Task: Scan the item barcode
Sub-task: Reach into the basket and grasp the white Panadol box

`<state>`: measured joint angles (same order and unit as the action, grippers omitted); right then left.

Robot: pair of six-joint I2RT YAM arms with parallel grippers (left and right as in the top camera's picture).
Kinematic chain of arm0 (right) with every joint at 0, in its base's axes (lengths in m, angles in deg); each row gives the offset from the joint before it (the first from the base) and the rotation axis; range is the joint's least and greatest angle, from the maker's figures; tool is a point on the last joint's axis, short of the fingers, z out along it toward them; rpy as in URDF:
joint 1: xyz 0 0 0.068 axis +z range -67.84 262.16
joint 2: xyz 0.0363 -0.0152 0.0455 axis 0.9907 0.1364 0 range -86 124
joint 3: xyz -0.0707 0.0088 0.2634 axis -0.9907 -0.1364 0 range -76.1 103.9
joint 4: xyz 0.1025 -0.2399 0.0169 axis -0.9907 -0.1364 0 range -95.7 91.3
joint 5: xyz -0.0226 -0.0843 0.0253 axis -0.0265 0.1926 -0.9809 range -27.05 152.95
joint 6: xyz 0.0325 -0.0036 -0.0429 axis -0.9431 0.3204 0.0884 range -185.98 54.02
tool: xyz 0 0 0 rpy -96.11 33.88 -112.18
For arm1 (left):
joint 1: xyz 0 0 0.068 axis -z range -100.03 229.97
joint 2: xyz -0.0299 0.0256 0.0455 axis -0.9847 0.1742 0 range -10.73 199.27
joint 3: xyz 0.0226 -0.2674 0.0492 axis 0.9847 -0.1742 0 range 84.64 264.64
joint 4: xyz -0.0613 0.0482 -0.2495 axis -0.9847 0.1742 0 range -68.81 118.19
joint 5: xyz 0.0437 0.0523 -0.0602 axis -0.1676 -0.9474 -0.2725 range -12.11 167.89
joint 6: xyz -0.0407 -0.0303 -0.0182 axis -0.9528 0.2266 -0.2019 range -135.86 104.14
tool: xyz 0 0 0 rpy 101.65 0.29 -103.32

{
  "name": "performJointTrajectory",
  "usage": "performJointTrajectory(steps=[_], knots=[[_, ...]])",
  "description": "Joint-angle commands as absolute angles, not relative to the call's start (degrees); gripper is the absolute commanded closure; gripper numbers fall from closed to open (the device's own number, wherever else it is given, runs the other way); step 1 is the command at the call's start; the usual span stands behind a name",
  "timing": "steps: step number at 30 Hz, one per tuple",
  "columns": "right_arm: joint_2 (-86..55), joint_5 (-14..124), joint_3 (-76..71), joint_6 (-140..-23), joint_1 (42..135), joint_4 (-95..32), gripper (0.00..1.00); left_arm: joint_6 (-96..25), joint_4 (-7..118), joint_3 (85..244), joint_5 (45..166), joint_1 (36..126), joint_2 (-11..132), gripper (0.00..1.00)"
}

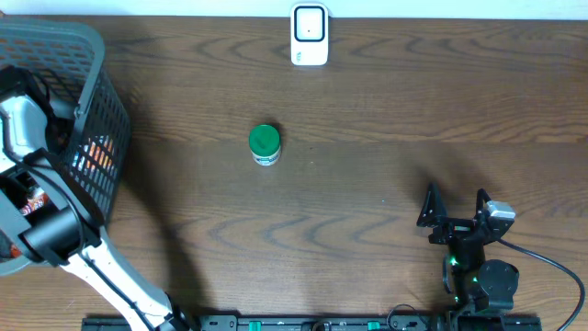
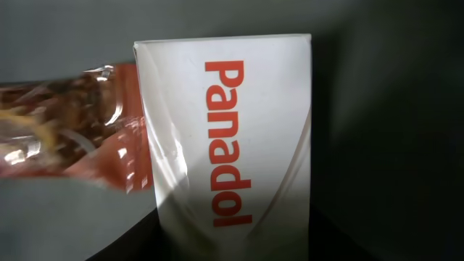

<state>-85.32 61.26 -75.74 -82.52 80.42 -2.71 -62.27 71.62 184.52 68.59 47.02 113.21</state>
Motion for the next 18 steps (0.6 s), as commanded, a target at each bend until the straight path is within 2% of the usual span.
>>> performJointTrajectory(steps=[1, 12, 18], knots=[[-85.69, 61.39, -75.8, -83.11, 80.71, -2.88, 0.01, -60.81, 72.47, 184.54, 68.39, 46.78, 106.52, 0.5], [-85.69, 61.39, -75.8, -83.13, 80.71, -2.88, 0.01, -58.51, 76.87, 184.54, 68.59, 46.78, 89.36, 0.49], [-85.69, 61.39, -75.8, -83.11, 80.71, -2.88, 0.01, -57.88, 78.7, 184.54, 72.63, 46.78, 78.09, 0.49]])
